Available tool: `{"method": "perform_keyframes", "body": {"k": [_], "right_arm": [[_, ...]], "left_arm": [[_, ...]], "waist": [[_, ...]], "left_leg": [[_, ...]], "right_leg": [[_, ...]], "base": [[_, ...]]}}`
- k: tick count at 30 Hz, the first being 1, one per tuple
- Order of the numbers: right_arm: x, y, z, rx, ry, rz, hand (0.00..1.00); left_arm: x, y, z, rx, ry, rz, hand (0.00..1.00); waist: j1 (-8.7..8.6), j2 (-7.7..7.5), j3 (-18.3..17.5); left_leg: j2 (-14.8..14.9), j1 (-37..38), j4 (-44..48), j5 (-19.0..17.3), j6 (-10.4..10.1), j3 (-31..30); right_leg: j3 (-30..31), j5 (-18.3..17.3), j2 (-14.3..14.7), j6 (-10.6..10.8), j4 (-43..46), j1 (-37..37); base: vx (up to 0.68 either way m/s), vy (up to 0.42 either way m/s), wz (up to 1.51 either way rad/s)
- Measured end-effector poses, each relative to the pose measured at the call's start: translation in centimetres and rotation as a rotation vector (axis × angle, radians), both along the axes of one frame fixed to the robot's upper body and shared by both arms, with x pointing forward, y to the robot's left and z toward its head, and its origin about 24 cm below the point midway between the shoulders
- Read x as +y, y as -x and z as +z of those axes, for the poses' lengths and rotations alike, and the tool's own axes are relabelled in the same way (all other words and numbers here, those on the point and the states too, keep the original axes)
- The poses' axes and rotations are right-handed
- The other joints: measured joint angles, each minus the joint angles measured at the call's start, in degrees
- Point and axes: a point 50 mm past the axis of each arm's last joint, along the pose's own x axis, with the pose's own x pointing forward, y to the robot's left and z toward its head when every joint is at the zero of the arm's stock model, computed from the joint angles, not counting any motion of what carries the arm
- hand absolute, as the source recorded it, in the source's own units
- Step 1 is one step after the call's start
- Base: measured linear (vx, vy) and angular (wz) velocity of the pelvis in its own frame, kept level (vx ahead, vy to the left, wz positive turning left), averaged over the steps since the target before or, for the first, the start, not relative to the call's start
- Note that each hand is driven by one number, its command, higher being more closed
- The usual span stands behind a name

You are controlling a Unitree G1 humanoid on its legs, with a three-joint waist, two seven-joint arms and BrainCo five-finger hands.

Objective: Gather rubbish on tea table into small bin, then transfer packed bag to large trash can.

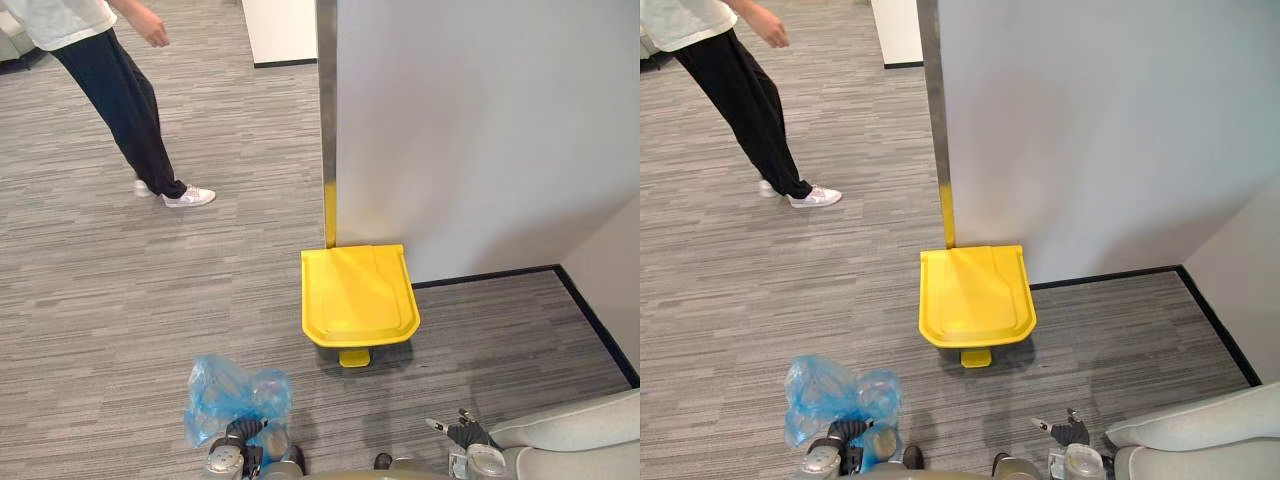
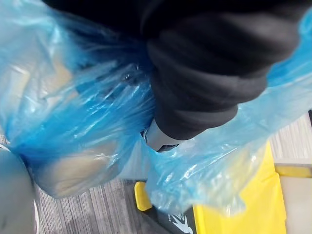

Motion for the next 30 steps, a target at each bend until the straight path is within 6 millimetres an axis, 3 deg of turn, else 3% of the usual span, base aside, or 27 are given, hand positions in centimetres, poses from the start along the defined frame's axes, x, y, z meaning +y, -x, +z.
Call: {"method": "perform_keyframes", "body": {"k": [7, 9, 12, 13, 15, 16, 17, 18, 19, 20, 21, 22, 25, 27, 30], "right_arm": [[-0.1, -1.2, 0.4, -0.028, 0.007, 0.011, 0.00], [-0.4, -1.6, 0.6, -0.037, 0.021, 0.018, 0.00], [-0.5, -1.6, 0.6, -0.039, 0.020, 0.008, 0.00], [-0.4, -1.6, 0.6, -0.038, 0.019, 0.013, 0.00], [0.7, -2.0, 0.6, -0.058, -0.008, 0.017, 0.00], [1.1, -2.4, 0.8, -0.074, -0.016, 0.019, 0.00], [1.2, -2.7, 0.9, -0.090, -0.019, 0.018, 0.00], [1.3, -2.8, 1.0, -0.096, -0.022, 0.008, 0.00], [1.2, -2.8, 1.0, -0.096, -0.021, 0.005, 0.00], [0.4, -2.8, 1.3, -0.107, -0.005, -0.015, 0.00], [-0.5, -3.1, 1.8, -0.142, 0.013, -0.044, 0.00], [-0.8, -3.3, 2.3, -0.176, 0.016, -0.065, 0.00], [-1.5, -1.3, 2.0, -0.157, 0.019, -0.138, 0.00], [-1.4, -1.3, 1.9, -0.160, 0.003, -0.157, 0.00], [-0.6, -1.5, 1.8, -0.169, -0.033, -0.175, 0.00]], "left_arm": [[0.0, -0.4, 0.1, -0.011, 0.000, 0.001, 1.00], [0.0, -0.4, 0.2, -0.014, 0.000, 0.001, 1.00], [0.0, -0.7, 0.3, -0.022, 0.001, -0.001, 1.00], [0.0, -1.1, 0.4, -0.032, -0.002, -0.001, 1.00], [0.2, -2.3, 1.0, -0.071, -0.006, 0.012, 1.00], [0.5, -2.8, 1.2, -0.084, -0.014, 0.017, 1.00], [0.6, -3.3, 1.4, -0.097, -0.019, 0.014, 1.00], [0.9, -4.3, 2.0, -0.134, -0.032, 0.009, 1.00], [0.9, -4.5, 2.2, -0.143, -0.033, 0.009, 1.00], [0.1, -5.0, 2.3, -0.162, -0.017, 0.009, 1.00], [-0.9, -5.7, 2.6, -0.184, 0.010, -0.003, 1.00], [-1.2, -6.2, 2.9, -0.206, 0.015, -0.010, 1.00], [-1.6, -6.8, 3.4, -0.234, 0.023, -0.015, 1.00], [-1.8, -6.8, 3.4, -0.238, 0.031, -0.012, 1.00], [-2.4, -7.1, 3.5, -0.252, 0.062, -0.004, 1.00]], "waist": [[0.06, -0.78, -0.17], [0.06, -1.80, 0.43], [-0.19, -2.01, 1.20], [-0.22, -1.23, 1.88], [0.13, -0.82, 4.24], [0.04, -1.38, 5.05], [-0.08, -2.25, 5.65], [0.01, -4.55, 6.61], [0.03, -5.02, 6.77], [-0.16, -4.63, 7.29], [0.08, -3.01, 7.21], [-0.38, -2.76, 7.35], [-0.14, -2.41, 6.88], [-0.28, -0.91, 6.10], [-0.95, -0.69, 5.74]], "left_leg": [[-0.71, -0.96, 1.67, -1.89, 0.97, -1.50], [-2.77, -2.30, 7.51, -6.47, 2.24, -2.02], [-4.75, -2.69, 11.46, -10.30, 4.13, -3.68], [-4.12, -1.89, 13.62, -11.96, 4.50, -4.65], [-2.48, -0.96, 17.37, -15.60, 5.47, -5.45], [-2.13, -0.14, 18.08, -16.66, 5.13, -5.46], [-2.07, 0.70, 18.41, -17.52, 5.17, -5.42], [-3.31, 2.38, 18.52, -18.75, 4.82, -5.12], [-3.58, 2.73, 18.78, -19.16, 4.46, -5.09], [-3.51, 3.88, 20.57, -21.08, 3.65, -6.21], [-2.42, 4.44, 20.53, -21.53, 2.88, -6.52], [-3.12, 4.78, 20.31, -21.19, 2.38, -7.02], [-4.86, 9.39, 18.69, -21.15, 2.27, -9.35], [-4.28, 9.71, 18.11, -21.17, 2.23, -10.55], [-3.15, 9.71, 18.21, -21.05, 1.69, -11.22]], "right_leg": [[0.04, -1.31, -0.91, 0.78, 1.47, -0.48], [0.79, -6.18, -4.04, 3.35, 8.90, -2.58], [1.60, -6.89, -6.78, 7.41, 21.10, -5.64], [3.78, -7.10, -6.74, 10.06, 30.20, -10.32], [4.20, -8.86, -3.23, 5.80, 30.21, -14.80], [3.93, -8.25, -1.87, 5.21, 28.15, -17.21], [2.76, -6.08, -0.59, 5.15, 23.90, -19.22], [0.87, -1.22, -0.21, 4.95, 12.90, -19.57], [0.93, -0.48, -0.06, 4.62, 11.50, -19.71], [1.83, 2.40, 0.10, 1.61, 12.47, -19.20], [1.47, -0.60, 0.41, 3.01, 15.11, -19.48], [1.86, -2.43, -0.12, 3.23, 18.37, -20.43], [3.66, -9.32, -1.74, 1.40, 28.71, -20.97], [2.34, -11.34, -1.94, 1.16, 30.03, -20.97], [0.63, -11.40, -1.91, 0.84, 29.45, -19.93]], "base": [[0.03, -0.002, -0.01], [0.06, 0.078, 0.04], [0.06, 0.087, 0.24], [0.14, 0.093, 0.29], [0.14, 0.044, 0.14], [0.13, 0.030, 0.01], [0.23, -0.004, 0.16], [0.22, -0.040, 0.18], [0.34, -0.085, 0.31], [0.36, -0.056, 0.13], [0.36, -0.050, 0.29], [0.39, -0.053, 0.32], [0.33, -0.085, 0.39], [0.36, -0.065, 0.23], [0.23, -0.033, 0.19]]}}
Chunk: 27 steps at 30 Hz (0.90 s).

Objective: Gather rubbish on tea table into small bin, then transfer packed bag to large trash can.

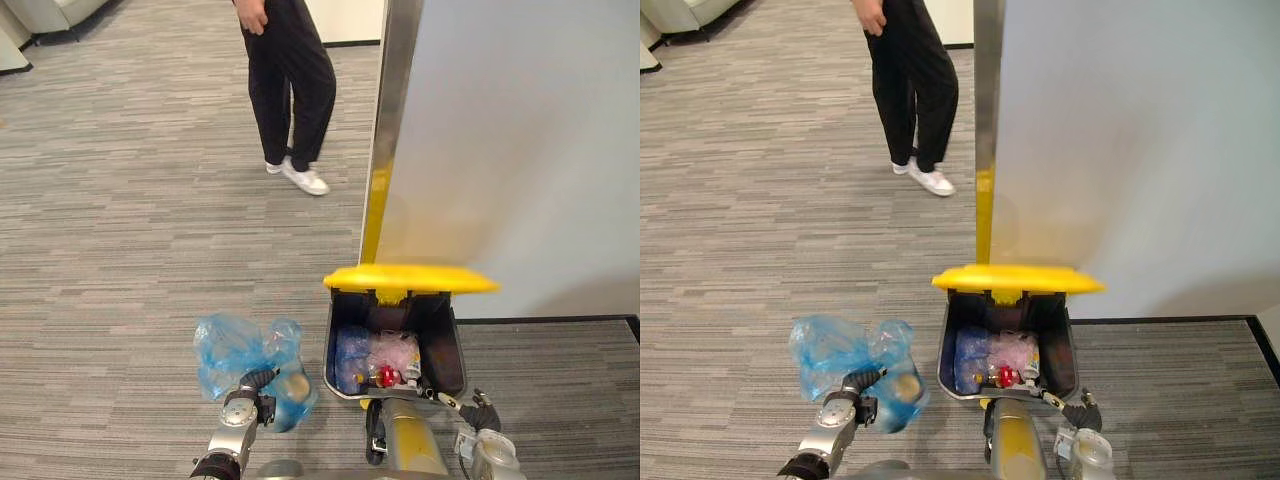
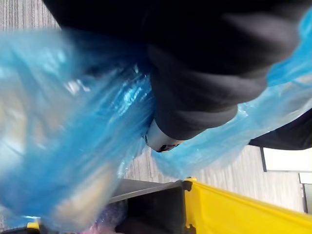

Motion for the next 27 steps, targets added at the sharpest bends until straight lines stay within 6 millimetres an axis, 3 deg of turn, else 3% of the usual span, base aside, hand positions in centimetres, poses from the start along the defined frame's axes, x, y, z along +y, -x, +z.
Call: {"method": "perform_keyframes", "body": {"k": [4, 9, 11, 13, 14, 15, 17, 21, 24, 26, 27], "right_arm": [[1.0, -0.3, -0.1, -0.007, -0.029, 0.009, 0.00], [3.0, -0.9, -0.3, -0.010, -0.060, 0.084, 0.00], [4.1, -2.0, 0.3, -0.044, -0.052, 0.172, 0.00], [5.0, -4.1, 1.7, -0.126, -0.034, 0.243, 0.00], [5.8, -6.5, 3.8, -0.241, -0.005, 0.306, 0.00], [6.1, -7.5, 4.7, -0.287, 0.011, 0.338, 0.00], [6.9, -11.0, 8.4, -0.461, 0.095, 0.447, 0.00], [6.3, -14.7, 12.2, -0.586, 0.228, 0.513, 0.00], [5.7, -15.9, 13.5, -0.599, 0.323, 0.577, 0.00], [5.5, -16.8, 14.6, -0.624, 0.374, 0.604, 0.00], [5.1, -17.7, 15.7, -0.645, 0.409, 0.611, 0.00]], "left_arm": [[-0.4, 0.0, 0.1, -0.007, 0.016, -0.002, 1.00], [-0.3, 0.5, -0.1, 0.001, 0.013, 0.003, 1.00], [-0.4, 0.8, -0.2, 0.006, 0.010, -0.011, 1.00], [-0.6, 0.5, 0.2, -0.017, -0.002, -0.045, 1.00], [-1.2, -0.1, 1.0, -0.059, -0.010, -0.089, 1.00], [-1.2, -0.4, 1.3, -0.078, -0.017, -0.104, 1.00], [-2.2, -1.4, 2.6, -0.151, -0.019, -0.166, 1.00], [-3.3, -2.1, 3.9, -0.228, -0.010, -0.217, 1.00], [-2.4, -2.1, 3.9, -0.229, -0.038, -0.220, 1.00], [-1.8, -2.4, 4.3, -0.249, -0.062, -0.230, 1.00], [-1.4, -2.6, 4.7, -0.269, -0.075, -0.233, 1.00]], "waist": [[-0.67, -0.69, -1.20], [-0.64, -0.35, -3.00], [-0.58, 0.35, -5.25], [-0.64, 0.86, -5.66], [-0.56, 1.29, -5.85], [-0.59, 1.38, -5.86], [-0.30, 1.37, -5.85], [0.90, 1.38, -5.81], [1.18, 1.25, -5.60], [1.19, 1.40, -4.55], [1.07, 1.43, -3.66]], "left_leg": [[0.17, -1.13, -0.71, -0.06, -0.15, -0.66], [0.13, -4.75, -2.75, -1.91, -0.24, -3.70], [0.29, -7.55, -2.71, -1.78, -0.59, -4.94], [0.51, -9.51, -2.59, -1.51, -0.94, -5.67], [1.05, -11.55, -2.44, -0.88, -1.87, -6.21], [1.27, -12.31, -2.29, -0.58, -2.24, -6.48], [2.32, -14.60, -1.85, 1.04, -4.44, -7.36], [3.80, -16.82, -2.13, 2.69, -5.49, -7.48], [4.98, -17.98, -2.26, 2.67, -5.47, -7.62], [6.15, -18.10, -3.12, 2.31, -5.50, -8.27], [6.49, -18.53, -3.55, 2.25, -5.58, -9.15]], "right_leg": [[-0.46, 1.15, 0.17, -1.00, -2.58, -0.33], [-1.43, 4.02, 0.07, -0.87, -4.68, -3.41], [-2.14, 4.22, -0.03, -0.96, -5.48, -5.41], [-2.77, 4.25, -0.14, -1.02, -5.56, -6.91], [-3.84, 4.75, -0.14, -1.87, -5.95, -8.13], [-4.42, 4.89, -0.15, -2.10, -6.02, -8.40], [-6.42, 5.31, -0.20, -2.82, -6.98, -8.81], [-7.55, 5.99, 0.23, -3.98, -8.22, -9.46], [-7.52, 6.49, 1.37, -4.57, -8.28, -10.53], [-7.89, 6.99, 2.49, -3.57, -8.87, -10.73], [-8.22, 6.73, 3.43, -2.07, -10.37, -10.72]], "base": [[0.04, -0.003, 0.08], [-0.11, 0.008, 0.14], [-0.03, -0.018, 0.23], [0.03, -0.045, 0.22], [0.05, -0.062, 0.28], [0.06, -0.066, 0.42], [0.06, -0.080, 0.39], [0.00, -0.105, 0.24], [-0.07, -0.107, 0.03], [-0.10, -0.136, 0.03], [-0.11, -0.143, 0.11]]}}
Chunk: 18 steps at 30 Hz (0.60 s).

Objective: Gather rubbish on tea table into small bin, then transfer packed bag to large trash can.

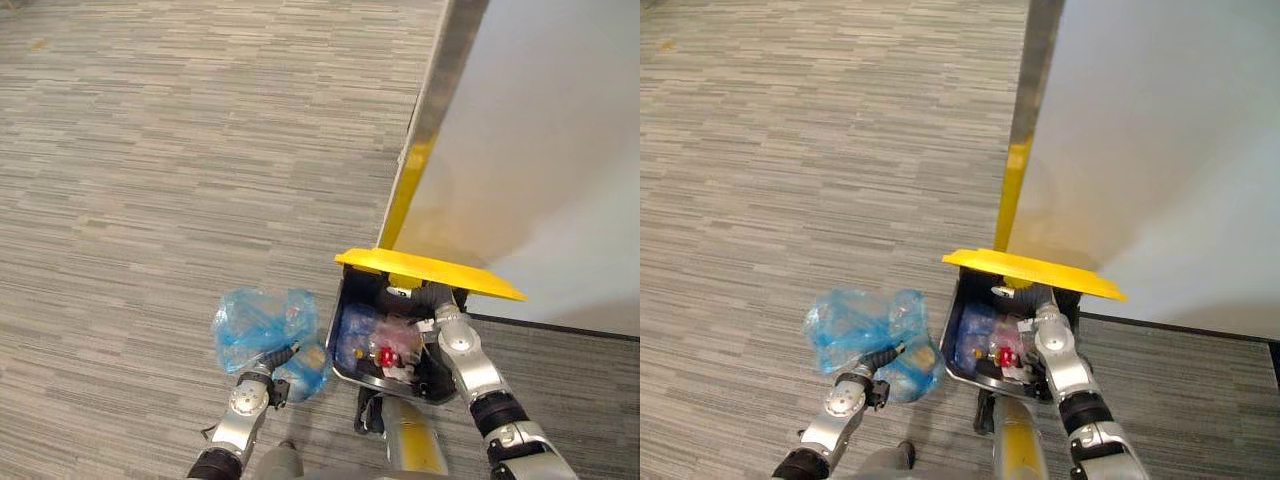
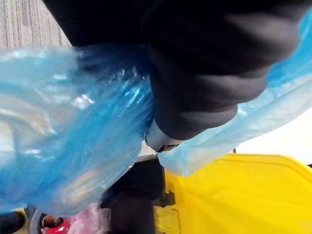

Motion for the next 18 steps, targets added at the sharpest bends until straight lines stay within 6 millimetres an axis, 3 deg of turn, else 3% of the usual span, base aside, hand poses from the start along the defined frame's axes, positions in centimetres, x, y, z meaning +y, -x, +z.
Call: {"method": "perform_keyframes", "body": {"k": [2, 4, 6, 11, 18], "right_arm": [[-1.2, -1.1, 1.6, -0.043, 0.052, -0.020, 0.00], [-2.3, -2.0, 3.3, -0.082, 0.098, -0.038, 0.00], [-2.9, -2.7, 4.5, -0.102, 0.126, -0.048, 0.00], [-3.3, -3.0, 4.6, -0.092, 0.139, -0.060, 0.00], [-4.1, -3.5, 5.9, -0.122, 0.169, -0.068, 0.00]], "left_arm": [[0.2, -0.3, 0.6, -0.027, 0.006, 0.001, 1.00], [0.1, -0.3, 0.8, -0.040, 0.015, -0.006, 1.00], [-0.1, -0.3, 1.0, -0.052, 0.022, -0.022, 1.00], [-0.1, 0.2, 1.3, -0.066, 0.037, -0.030, 1.00], [-1.6, -0.4, 2.9, -0.131, 0.065, -0.117, 1.00]], "waist": [[-0.22, 0.03, 0.75], [-0.04, -0.23, 1.13], [-0.29, -0.77, 1.84], [-1.60, -0.81, 2.48], [-3.22, -1.02, 4.74]], "left_leg": [[0.78, -0.74, -1.24, 0.61, -0.85, -1.67], [-0.53, -1.61, 2.57, 0.01, -1.06, -1.23], [-1.75, -2.36, 4.39, -0.48, -0.70, -1.19], [-2.71, -2.89, 5.47, -1.05, 0.26, -1.09], [-2.24, -3.39, 4.73, -1.74, 0.82, -1.55]], "right_leg": [[1.22, 0.29, 2.38, 0.10, -2.64, 0.02], [0.89, 2.15, 2.80, -1.92, -3.90, 0.02], [0.74, 2.98, 3.07, -2.66, -5.00, 0.30], [0.90, 5.68, 3.90, -3.21, -8.22, 0.93], [2.28, 7.91, 5.67, -0.95, -13.50, 2.74]], "base": [[-0.09, -0.150, 0.29], [-0.08, -0.117, 0.12], [-0.08, -0.053, 0.01], [-0.06, -0.001, -0.11], [-0.10, 0.009, -0.12]]}}
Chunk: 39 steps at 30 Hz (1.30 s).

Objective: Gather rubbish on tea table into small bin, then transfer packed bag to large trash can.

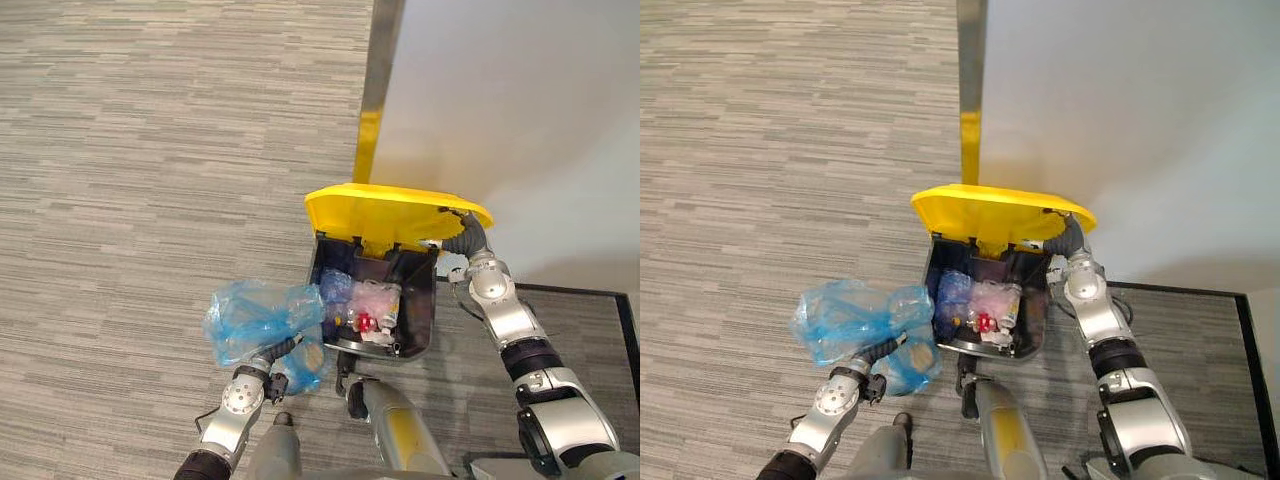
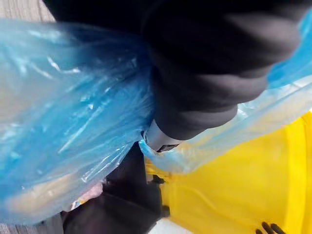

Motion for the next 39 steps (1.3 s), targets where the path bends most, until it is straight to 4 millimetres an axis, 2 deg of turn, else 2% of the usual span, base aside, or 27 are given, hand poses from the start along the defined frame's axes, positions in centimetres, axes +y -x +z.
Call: {"method": "perform_keyframes", "body": {"k": [2, 5, 8, 10, 12, 13, 14, 15, 17, 18, 20, 26, 28, 31, 34, 39], "right_arm": [[0.0, 0.0, 0.0, 0.000, 0.001, 0.000, 0.00], [0.0, 0.0, 0.0, 0.003, 0.002, 0.004, 0.00], [0.5, 0.0, -0.3, 0.012, 0.014, 0.026, 0.00], [0.9, 0.0, -0.3, 0.016, 0.020, 0.042, 0.00], [1.0, -0.1, -0.3, 0.021, 0.022, 0.054, 0.00], [1.5, -0.3, -0.1, 0.014, 0.028, 0.070, 0.00], [2.0, -0.7, 0.6, -0.005, 0.031, 0.085, 0.00], [2.1, -0.9, 0.8, -0.006, 0.033, 0.087, 0.00], [2.6, -1.9, 2.2, -0.034, 0.044, 0.098, 0.00], [3.0, -2.2, 2.9, -0.051, 0.051, 0.112, 0.00], [3.4, -2.4, 3.1, -0.055, 0.061, 0.127, 0.00], [4.5, -3.1, 4.5, -0.084, 0.075, 0.165, 0.00], [4.9, -3.5, 5.8, -0.117, 0.080, 0.175, 0.00], [5.9, -4.1, 8.2, -0.179, 0.083, 0.199, 0.00], [6.5, -4.4, 10.2, -0.236, 0.062, 0.214, 0.00], [9.6, -3.7, 13.5, -0.356, 0.077, 0.343, 0.00]], "left_arm": [[-0.4, -0.5, 0.6, -0.028, 0.006, -0.017, 1.00], [-1.8, -2.1, 2.4, -0.100, 0.022, -0.071, 1.00], [-3.2, -3.5, 4.1, -0.164, 0.032, -0.128, 1.00], [-4.4, -4.2, 5.4, -0.215, 0.047, -0.165, 1.00], [-5.4, -5.1, 6.7, -0.264, 0.051, -0.198, 1.00], [-6.1, -5.7, 7.7, -0.304, 0.049, -0.221, 1.00], [-6.6, -6.5, 9.0, -0.351, 0.045, -0.234, 1.00], [-7.0, -6.7, 9.5, -0.368, 0.044, -0.251, 1.00], [-8.1, -6.9, 10.3, -0.396, 0.062, -0.262, 1.00], [-8.5, -7.2, 10.7, -0.413, 0.055, -0.270, 1.00], [-9.1, -8.1, 10.8, -0.410, 0.032, -0.272, 1.00], [-8.6, -10.7, 11.2, -0.392, -0.072, -0.202, 1.00], [-8.3, -11.7, 11.7, -0.397, -0.096, -0.187, 1.00], [-7.6, -13.2, 12.9, -0.408, -0.151, -0.163, 1.00], [-7.3, -14.4, 13.5, -0.400, -0.217, -0.153, 1.00], [-7.0, -15.2, 13.9, -0.388, -0.264, -0.140, 1.00]], "waist": [[-0.12, 0.07, 0.16], [-0.13, -0.15, 0.28], [-1.01, -0.64, 0.57], [-1.57, -1.30, 1.08], [-1.97, -1.49, 1.62], [-1.80, -1.18, 2.36], [-2.34, -1.95, 4.09], [-3.54, -3.24, 4.23], [-2.61, -1.80, 4.45], [-2.84, -1.55, 4.59], [-3.15, -1.61, 4.66], [-3.29, -2.16, 6.44], [-3.24, -2.61, 7.99], [-3.27, -4.06, 10.21], [-3.52, -4.28, 10.67], [-3.78, -5.10, 11.32]], "left_leg": [[-0.06, 0.10, -0.03, 0.08, -0.16, -0.07], [-0.09, -0.40, 1.80, -0.10, -0.52, -1.66], [-0.88, -2.29, 6.89, -0.20, -0.50, -1.08], [-1.37, -3.04, 8.76, -0.34, -0.24, -0.19], [-1.04, -3.67, 8.18, -0.45, 0.00, 0.33], [0.68, -3.11, 5.26, -1.11, 0.21, -0.04], [0.72, -2.19, 4.06, -0.67, -0.53, 0.55], [-1.00, -2.32, 4.17, -0.18, -1.90, -0.01], [-1.10, -3.40, 7.59, -0.32, -1.73, 0.25], [-1.33, -3.22, 8.36, -0.90, -0.88, 0.78], [-1.35, -1.67, 6.17, -1.94, -0.23, 2.35], [-1.82, -2.15, 7.61, -2.12, -0.58, 3.80], [-1.89, -3.25, 8.93, -2.15, -0.58, 4.29], [-1.84, -5.57, 9.15, -2.13, -0.46, 5.27], [-1.91, -8.61, 11.16, -2.19, -0.47, 6.02], [-0.97, -13.42, 16.96, -4.24, 0.25, 10.06]], "right_leg": [[-0.20, 0.01, 0.19, -0.01, 0.07, 0.00], [-1.47, 0.00, 0.63, -0.02, -0.03, 0.01], [-2.10, 0.07, 0.61, -0.13, -0.29, 0.03], [-2.11, 0.71, 0.49, -1.12, -0.64, 0.14], [-2.05, 0.70, 0.75, -1.08, -1.00, 0.09], [-1.88, -0.05, 1.44, 0.74, -1.15, -0.20], [4.47, 1.94, 1.75, -4.60, 8.00, -2.85], [6.42, 3.73, 0.16, -4.97, 5.50, -1.03], [5.55, 4.77, 1.13, -4.58, 2.69, -1.21], [4.65, 5.73, 1.21, -3.81, 1.30, -1.22], [4.43, 6.83, 1.69, -3.62, 0.52, -1.04], [5.28, 7.79, 1.75, -3.90, -0.29, -1.06], [5.32, 8.35, 1.73, -3.55, -1.10, -1.25], [6.45, 9.13, 1.68, -2.42, -2.02, -2.61], [6.51, 9.41, 1.73, -2.01, -2.79, -4.95], [6.53, 9.41, 2.26, -2.01, -0.94, -9.68]], "base": [[-0.04, -0.041, -0.03], [-0.03, -0.065, -0.02], [-0.03, -0.030, -0.04], [-0.08, -0.012, -0.10], [-0.14, -0.024, -0.08], [-0.11, -0.080, 0.08], [-0.07, -0.089, 0.46], [-0.02, -0.080, 0.35], [0.02, -0.060, -0.12], [0.01, -0.032, -0.15], [0.02, -0.029, 0.01], [-0.02, 0.002, -0.12], [-0.09, 0.018, -0.15], [-0.11, 0.006, -0.18], [-0.08, -0.005, -0.12], [-0.01, -0.009, -0.35]]}}
